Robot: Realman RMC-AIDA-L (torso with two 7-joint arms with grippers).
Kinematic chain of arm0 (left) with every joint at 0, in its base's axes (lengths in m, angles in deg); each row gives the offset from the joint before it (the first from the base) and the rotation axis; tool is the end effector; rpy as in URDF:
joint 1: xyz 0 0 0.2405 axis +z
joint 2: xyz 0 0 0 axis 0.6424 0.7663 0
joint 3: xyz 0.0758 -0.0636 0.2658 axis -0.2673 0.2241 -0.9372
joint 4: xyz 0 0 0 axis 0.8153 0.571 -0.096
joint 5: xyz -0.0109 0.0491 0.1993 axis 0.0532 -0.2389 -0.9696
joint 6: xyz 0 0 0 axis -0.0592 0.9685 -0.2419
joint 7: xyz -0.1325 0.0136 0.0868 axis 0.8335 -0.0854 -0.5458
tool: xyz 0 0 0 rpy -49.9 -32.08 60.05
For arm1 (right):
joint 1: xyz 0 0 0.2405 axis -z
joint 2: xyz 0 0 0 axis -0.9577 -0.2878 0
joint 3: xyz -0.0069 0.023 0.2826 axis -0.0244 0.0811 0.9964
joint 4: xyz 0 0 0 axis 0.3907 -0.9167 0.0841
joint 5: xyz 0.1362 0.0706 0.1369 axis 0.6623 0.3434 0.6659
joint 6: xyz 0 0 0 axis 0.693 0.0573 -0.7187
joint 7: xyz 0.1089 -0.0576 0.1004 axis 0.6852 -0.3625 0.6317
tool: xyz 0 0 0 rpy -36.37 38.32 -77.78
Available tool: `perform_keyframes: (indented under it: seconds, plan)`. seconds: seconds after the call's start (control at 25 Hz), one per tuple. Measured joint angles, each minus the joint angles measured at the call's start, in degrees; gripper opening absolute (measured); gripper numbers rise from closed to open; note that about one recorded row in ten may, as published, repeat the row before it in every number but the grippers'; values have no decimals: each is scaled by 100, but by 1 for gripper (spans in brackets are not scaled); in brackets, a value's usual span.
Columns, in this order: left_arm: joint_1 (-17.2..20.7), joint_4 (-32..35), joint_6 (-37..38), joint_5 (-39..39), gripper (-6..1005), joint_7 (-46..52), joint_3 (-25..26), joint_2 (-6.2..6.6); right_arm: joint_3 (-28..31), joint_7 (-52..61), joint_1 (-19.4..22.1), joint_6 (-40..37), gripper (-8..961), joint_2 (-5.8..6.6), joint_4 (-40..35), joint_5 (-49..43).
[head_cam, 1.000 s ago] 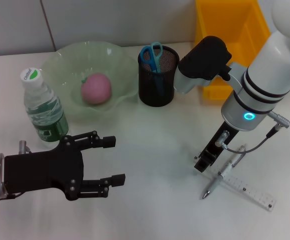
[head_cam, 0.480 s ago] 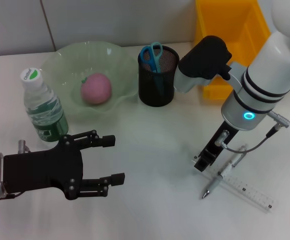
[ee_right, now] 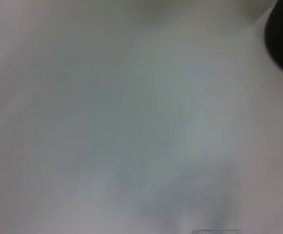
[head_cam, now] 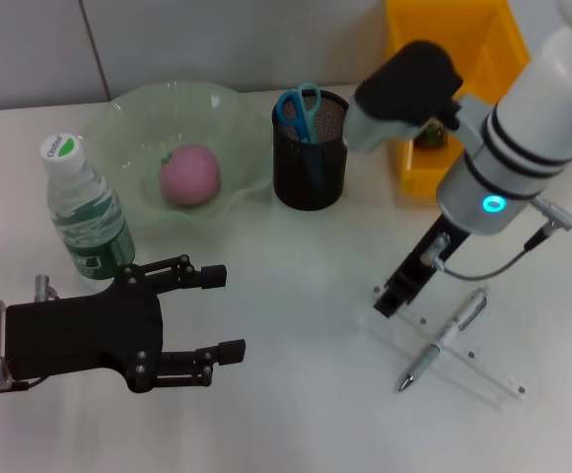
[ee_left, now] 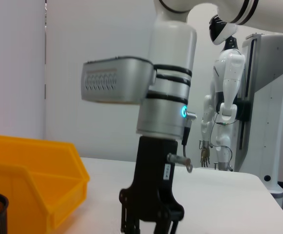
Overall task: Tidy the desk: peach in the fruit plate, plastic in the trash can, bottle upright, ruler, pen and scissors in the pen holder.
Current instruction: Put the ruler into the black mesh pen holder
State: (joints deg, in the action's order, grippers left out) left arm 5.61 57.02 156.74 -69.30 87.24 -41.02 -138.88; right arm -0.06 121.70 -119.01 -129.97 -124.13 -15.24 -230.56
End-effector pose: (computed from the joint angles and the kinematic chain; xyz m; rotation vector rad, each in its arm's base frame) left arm -0.2607 0.3048 -0.0453 -2.8892 -0.1761 -0.9280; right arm 0.1883 0.3819 -0.0625 -2.6161 0.9858 -0.6847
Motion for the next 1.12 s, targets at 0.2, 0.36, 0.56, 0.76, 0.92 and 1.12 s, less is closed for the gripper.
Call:
perform_keyframes:
  seconds: [0.2,0.36,0.56,0.76,0.92,1.12]
  plan:
    - [0,8,0,0,815,0,0,0,464,-65,20,-167,381,11,-431,64]
    - [-2,9,-5,0,815,0,0,0,811,-157,70,-203,381,14,-902,157]
    - [-9,8,-16,1,815,4,0,0,1304,-377,177,-71,381,20,-1538,505]
    - [-18,-19,-12,57,815,7,-14,0,1494,-560,447,715,381,7,-2184,839]
    - [-15,-24,-3,64,815,9,-9,0,1442,-730,645,1666,381,-14,-2225,1143]
    - [0,-32,-1,70,815,28,-3,-4,1308,-1081,724,2664,380,-12,-1915,1650]
